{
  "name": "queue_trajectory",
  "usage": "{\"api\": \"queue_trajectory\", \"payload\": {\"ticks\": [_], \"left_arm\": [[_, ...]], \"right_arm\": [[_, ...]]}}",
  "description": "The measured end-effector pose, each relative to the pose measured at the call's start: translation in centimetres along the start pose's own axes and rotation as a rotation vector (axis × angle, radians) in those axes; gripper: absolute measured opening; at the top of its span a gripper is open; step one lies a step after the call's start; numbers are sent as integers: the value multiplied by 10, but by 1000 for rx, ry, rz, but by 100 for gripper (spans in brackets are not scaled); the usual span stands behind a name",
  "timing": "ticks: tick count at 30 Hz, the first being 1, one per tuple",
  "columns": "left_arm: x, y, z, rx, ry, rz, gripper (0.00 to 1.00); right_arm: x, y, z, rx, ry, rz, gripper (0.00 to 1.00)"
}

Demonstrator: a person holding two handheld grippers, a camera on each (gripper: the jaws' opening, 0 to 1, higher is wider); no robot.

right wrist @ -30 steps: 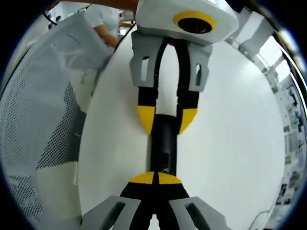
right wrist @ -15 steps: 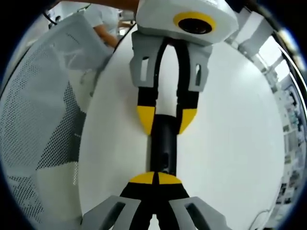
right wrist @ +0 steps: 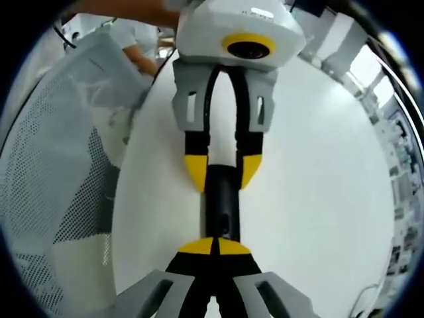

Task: Press the specified remote control buttons in sequence, fully releasing each button before pressing the next.

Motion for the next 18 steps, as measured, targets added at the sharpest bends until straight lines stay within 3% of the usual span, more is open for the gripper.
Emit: {"api": "queue_trajectory", "payload": {"ticks": [18], "left_arm": [[-1, 0, 0, 1, -2, -4, 24]], "right_arm": [[19, 6, 9, -9, -12, 24, 0]]}}
Point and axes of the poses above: the point that each gripper's makers call its tool centre point, and the gripper's own axes: z roughly backward along the fingers, x roughly to its right, y roughly out of its top, the point moved 4 cm from there along z, roughly backward along the fingers, and after that the axes turned 12 degrees about -x, right-handed, at the moved point
